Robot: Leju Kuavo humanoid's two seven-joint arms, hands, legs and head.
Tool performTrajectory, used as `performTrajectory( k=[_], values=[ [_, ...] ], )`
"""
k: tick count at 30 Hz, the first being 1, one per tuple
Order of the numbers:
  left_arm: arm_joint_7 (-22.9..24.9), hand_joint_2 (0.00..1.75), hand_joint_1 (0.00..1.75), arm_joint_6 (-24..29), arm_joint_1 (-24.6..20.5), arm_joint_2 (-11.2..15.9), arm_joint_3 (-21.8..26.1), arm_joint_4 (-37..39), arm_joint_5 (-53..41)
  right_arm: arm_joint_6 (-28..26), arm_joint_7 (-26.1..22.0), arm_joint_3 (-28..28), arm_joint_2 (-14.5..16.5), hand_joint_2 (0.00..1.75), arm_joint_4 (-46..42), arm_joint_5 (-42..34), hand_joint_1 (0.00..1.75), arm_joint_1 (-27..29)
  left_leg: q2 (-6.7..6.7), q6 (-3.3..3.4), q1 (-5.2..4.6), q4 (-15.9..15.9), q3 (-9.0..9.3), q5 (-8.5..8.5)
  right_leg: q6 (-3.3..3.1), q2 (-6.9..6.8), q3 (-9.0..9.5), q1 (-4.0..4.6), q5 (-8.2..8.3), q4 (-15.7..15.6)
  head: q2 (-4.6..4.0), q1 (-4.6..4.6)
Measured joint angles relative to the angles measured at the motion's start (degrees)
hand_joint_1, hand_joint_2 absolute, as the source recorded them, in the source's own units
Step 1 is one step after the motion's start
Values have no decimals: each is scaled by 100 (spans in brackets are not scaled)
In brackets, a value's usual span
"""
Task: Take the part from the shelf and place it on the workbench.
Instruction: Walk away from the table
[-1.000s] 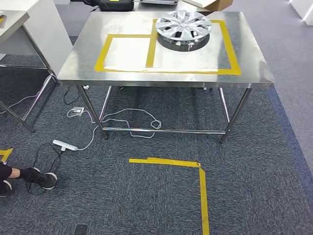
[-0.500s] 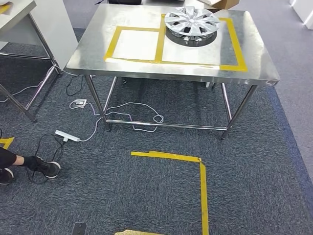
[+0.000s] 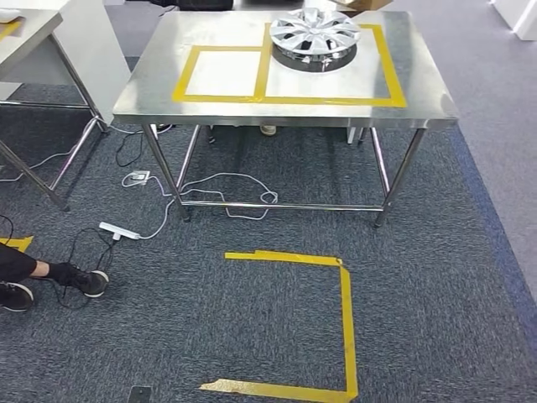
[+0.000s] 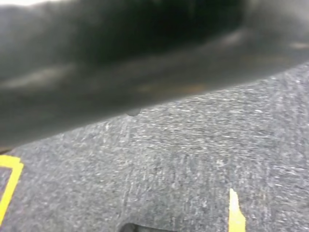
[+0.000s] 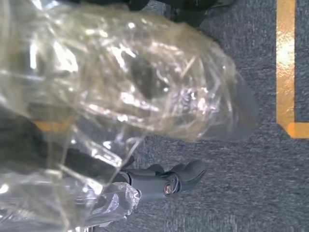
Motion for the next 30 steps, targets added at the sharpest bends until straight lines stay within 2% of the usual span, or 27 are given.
performTrajectory(
  k=[1,2,3,4,5,6,7,8,9,11,12,13,14,16,17,18,19,20,21,22,23,24,25,27,28,29,30],
  values=[
    [0,0,0,3,2,-1,12,0,5,-22,-10,0,1,0,0,-7,0,1,-2,-25,11,368,-72,-274,-11,-3,-53,2,51,9,0,-8],
    [0,0,0,7,2,-1,24,0,9,-36,-14,0,2,0,0,-12,0,3,-2,-44,20,697,-119,-444,-11,-5,-114,3,102,24,0,-10],
    [0,0,0,10,3,-1,31,0,11,-43,-15,0,3,0,0,-14,0,5,-2,-56,29,898,-110,-479,-7,-7,-179,4,150,47,0,-9],
    [0,0,0,11,3,-1,35,0,15,-57,-25,0,3,0,0,-12,0,6,-2,-59,37,892,-11,-390,1,-8,-245,4,192,76,0,-10],
    [0,0,0,14,2,-1,39,0,21,-90,-51,0,6,0,0,-2,0,6,-2,-53,43,661,191,-229,12,-6,-319,4,228,110,0,-10],
    [0,0,0,19,1,-1,45,0,27,-145,-89,0,10,0,0,15,0,6,-4,-39,46,283,458,-73,26,-3,-380,4,254,146,0,-11],
    [0,0,0,23,-2,-1,51,0,33,-220,-139,0,17,0,0,41,0,4,-7,-18,42,-132,722,20,47,-1,-437,12,275,188,0,-11],
    [0,0,0,27,-6,-2,59,0,40,-307,-194,1,24,0,0,80,0,2,-10,3,37,-462,911,61,74,0,-484,20,301,221,0,-8],
    [0,0,0,29,-10,-4,64,0,44,-385,-242,3,28,0,0,125,0,-1,-13,22,27,-653,998,53,106,-1,-527,26,332,244,0,-8],
    [0,0,0,31,-10,-10,72,0,49,-500,-306,12,31,0,0,224,0,-2,-14,71,20,-742,964,45,181,-6,-598,32,410,261,0,-1],
    [0,0,0,32,-9,-14,74,0,50,-528,-317,16,31,0,0,261,0,1,-6,113,28,-759,926,75,216,1,-634,29,392,285,0,-1],
    [0,0,0,33,-8,-18,79,0,50,-539,-315,17,31,0,1,286,0,6,2,165,39,-772,880,118,247,9,-691,28,286,369,0,9],
    [0,0,0,34,-8,-23,83,0,50,-524,-302,17,31,0,3,299,0,11,9,215,48,-785,828,170,272,18,-770,26,88,556,0,18],
    [0,0,0,34,-10,-31,91,0,39,-424,-259,17,31,0,8,303,0,13,17,266,42,-787,705,263,306,29,-987,19,-437,1221,0,32],
    [-1,0,0,33,-10,-33,92,0,28,-355,-231,17,31,0,10,300,0,12,20,272,34,-785,642,309,316,30,-1075,18,-611,1578,0,34],
    [-2,0,0,33,-10,-34,93,0,15,-286,-200,17,31,0,13,296,0,12,23,272,27,-783,578,358,324,29,-1109,18,-648,1825,0,33],
    [-3,0,0,32,-10,-35,93,0,3,-216,-154,17,31,0,16,293,0,13,27,268,19,-779,516,407,324,29,-1063,18,-555,1905,0,32],
    [-5,0,0,31,-10,-36,93,0,-7,-147,-104,17,31,0,20,289,0,15,29,260,13,-775,460,453,315,29,-918,18,-374,1785,0,31],
    [-6,0,0,29,-11,-36,94,0,-15,-74,-45,17,31,0,24,282,0,16,34,251,8,-771,414,495,298,17,-678,21,-185,1483,0,30],
    [-7,0,0,24,-10,-37,95,0,-24,-3,18,17,31,0,26,274,0,11,42,237,-6,-764,382,529,275,-28,-380,29,-82,1062,0,33],
    [-8,0,0,19,-8,-38,95,0,-35,55,73,17,31,0,26,263,0,-2,54,218,-20,-755,360,559,250,-74,-97,41,-65,645,0,32],
    [-8,0,0,15,-5,-39,95,0,-46,95,119,17,31,0,26,256,0,-21,77,193,-34,-743,344,586,227,-111,99,50,-112,312,0,34],
    [-9,0,0,11,-3,-39,95,0,-57,121,158,17,31,0,26,252,0,-40,105,162,-46,-732,328,613,200,-126,196,58,-179,112,0,36],
    [-9,0,0,11,-4,-37,95,0,-68,147,205,17,32,0,28,250,0,-45,160,96,-48,-709,299,640,126,-75,178,44,-201,5,0,36],
    [-9,0,0,11,-4,-34,95,0,-69,156,221,16,33,0,30,250,0,-30,152,60,-44,-650,272,577,79,-51,156,33,-175,-4,0,28],
    [-9,0,0,11,-1,-32,95,0,-69,162,228,14,33,0,32,249,0,-13,123,24,-33,-489,216,424,35,-34,132,23,-138,-13,0,13],
    [-9,0,0,11,2,-27,95,0,-69,166,234,12,33,0,34,249,0,1,85,-12,-19,-217,123,201,2,-16,103,20,-102,-14,0,2]
  ],
)
